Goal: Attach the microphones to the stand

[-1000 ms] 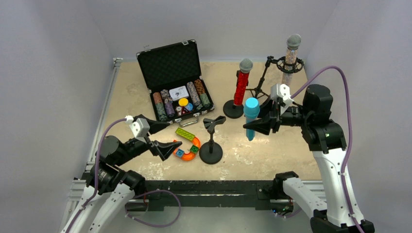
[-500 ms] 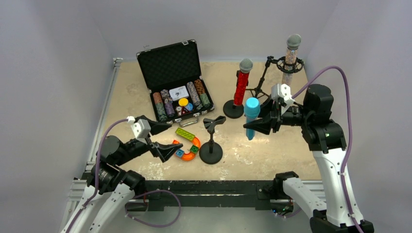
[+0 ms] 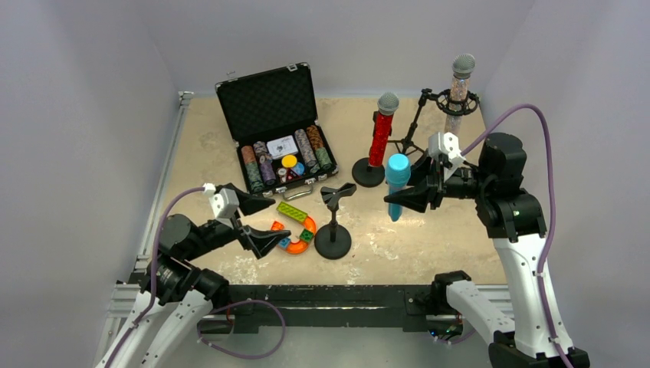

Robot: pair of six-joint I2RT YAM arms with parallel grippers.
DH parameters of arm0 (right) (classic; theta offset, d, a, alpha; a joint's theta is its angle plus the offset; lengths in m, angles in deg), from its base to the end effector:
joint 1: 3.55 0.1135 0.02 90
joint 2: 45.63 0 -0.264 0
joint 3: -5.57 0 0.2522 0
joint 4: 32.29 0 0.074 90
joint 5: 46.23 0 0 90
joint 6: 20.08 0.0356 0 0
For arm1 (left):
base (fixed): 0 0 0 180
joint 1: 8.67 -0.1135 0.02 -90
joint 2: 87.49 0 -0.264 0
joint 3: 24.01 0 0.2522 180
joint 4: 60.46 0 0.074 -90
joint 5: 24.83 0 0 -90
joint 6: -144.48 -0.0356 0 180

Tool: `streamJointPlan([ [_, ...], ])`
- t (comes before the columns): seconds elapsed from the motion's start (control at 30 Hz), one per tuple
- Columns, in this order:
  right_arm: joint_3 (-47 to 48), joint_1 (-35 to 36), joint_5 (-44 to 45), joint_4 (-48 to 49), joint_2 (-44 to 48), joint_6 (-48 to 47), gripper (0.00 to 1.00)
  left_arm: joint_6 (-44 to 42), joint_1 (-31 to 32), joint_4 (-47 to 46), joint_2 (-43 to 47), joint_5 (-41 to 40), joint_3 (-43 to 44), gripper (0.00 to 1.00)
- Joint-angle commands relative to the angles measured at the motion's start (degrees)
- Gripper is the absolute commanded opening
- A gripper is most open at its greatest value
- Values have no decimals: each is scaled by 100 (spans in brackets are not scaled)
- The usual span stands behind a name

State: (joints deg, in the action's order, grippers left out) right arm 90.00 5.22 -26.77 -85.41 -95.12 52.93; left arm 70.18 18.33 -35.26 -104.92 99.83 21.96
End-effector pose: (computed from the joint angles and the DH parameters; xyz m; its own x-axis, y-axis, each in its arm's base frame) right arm 0.1301 0.0540 0.4319 -0.0214 -0.1018 -0.9946 -0.9854 0.1704 0.0037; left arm 0.0735 -0.0602 0.3191 -0.1880 -0.1540 -0.9700 0.8605 0.4503 -0.2382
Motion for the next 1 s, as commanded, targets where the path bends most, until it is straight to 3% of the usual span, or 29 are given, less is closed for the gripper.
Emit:
streamJointPlan([
  [0.0,-19,-34,-205,199,-8,34,0,235,-11,-424,-70,180,-39,99],
  [0.97,3,-52,-248,193,-69,56,0,251,-11,-308,-147,59,-87,99],
])
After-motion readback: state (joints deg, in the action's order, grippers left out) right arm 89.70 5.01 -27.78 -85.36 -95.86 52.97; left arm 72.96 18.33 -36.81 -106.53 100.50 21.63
